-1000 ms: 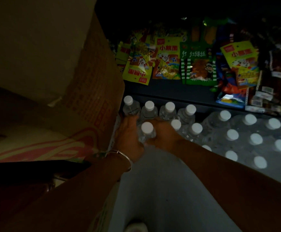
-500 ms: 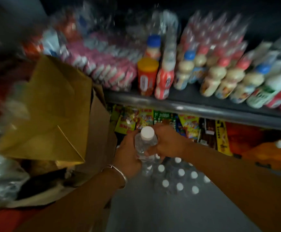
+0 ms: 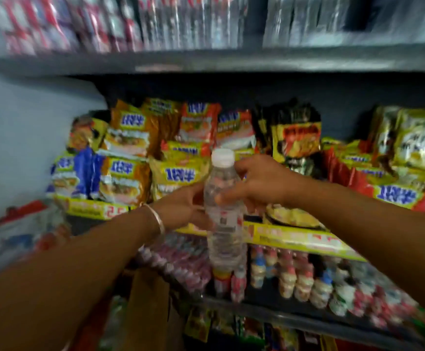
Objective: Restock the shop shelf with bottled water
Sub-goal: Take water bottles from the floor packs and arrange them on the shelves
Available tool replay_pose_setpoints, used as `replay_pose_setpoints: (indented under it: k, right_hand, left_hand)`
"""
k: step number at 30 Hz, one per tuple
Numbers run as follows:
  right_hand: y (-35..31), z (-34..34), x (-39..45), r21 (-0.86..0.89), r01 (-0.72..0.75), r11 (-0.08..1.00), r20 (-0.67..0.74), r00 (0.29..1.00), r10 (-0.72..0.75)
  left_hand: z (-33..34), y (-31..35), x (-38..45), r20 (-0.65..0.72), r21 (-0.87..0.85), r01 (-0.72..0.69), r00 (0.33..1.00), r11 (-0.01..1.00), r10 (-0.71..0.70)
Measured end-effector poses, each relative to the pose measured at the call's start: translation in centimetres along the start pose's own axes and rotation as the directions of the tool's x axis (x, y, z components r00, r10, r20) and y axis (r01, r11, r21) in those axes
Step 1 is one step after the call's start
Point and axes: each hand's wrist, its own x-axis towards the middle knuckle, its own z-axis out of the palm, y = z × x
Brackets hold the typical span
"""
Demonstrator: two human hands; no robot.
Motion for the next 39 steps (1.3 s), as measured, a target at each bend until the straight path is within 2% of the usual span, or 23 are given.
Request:
replay_pose_setpoints:
  k: [7, 11, 14, 21, 28, 33, 37, 39]
  right_hand:
    - [-13.2, -10.3, 6.8, 0.035, 0.15, 0.988, -0.242, 0.961, -0.137]
    - [-19.4, -14.9, 11.9, 0.05, 0.246, 0.968, -0.336, 0.917, -0.216]
    - [-22.4, -16.7, 16.2, 0.028, 0.258, 0.966, -0.357, 0.905, -0.232]
    - [-25.2, -17.7, 25.8, -0.009, 0.218, 0.976, -0.436, 0.878, -0.2]
    - [-23.7, -15.0, 34.5, -0.063, 0.103, 0.993, -0.499, 0.858, -0.121]
    - [-22.9, -14.7, 37.8, -0.162, 0.035, 0.986, -0.537, 0.835, -0.118]
    - [-22.3, -15.3, 39.0, -0.272, -0.049, 0.961, -0.515, 0.851, -0.103]
    - [-21.9, -15.6, 39.3, -0.238, -0.025, 0.971, -0.482, 0.871, -0.096]
  left_hand:
    - [-11.9, 14.0, 2.1, -0.121, -0.164, -0.195, 0.977, 0.967, 0.176]
    - [-17.9, 19.3, 3.8, -0.213, -0.069, -0.296, 0.937, 0.953, 0.276]
    - [-21.8, 21.2, 5.4, -0.267, -0.017, -0.352, 0.904, 0.936, 0.335]
    - [-29.6, 19.7, 10.3, -0.389, 0.13, -0.344, 0.845, 0.93, 0.367]
    - [-32.3, 15.5, 15.2, -0.448, 0.247, -0.246, 0.828, 0.937, 0.336]
    - [-33.9, 13.2, 18.1, -0.52, 0.233, -0.211, 0.798, 0.949, 0.305]
    - [-35.2, 13.0, 19.3, -0.477, 0.21, -0.165, 0.843, 0.964, 0.248]
    - [-35.5, 13.3, 19.5, -0.434, 0.155, -0.17, 0.873, 0.973, 0.221]
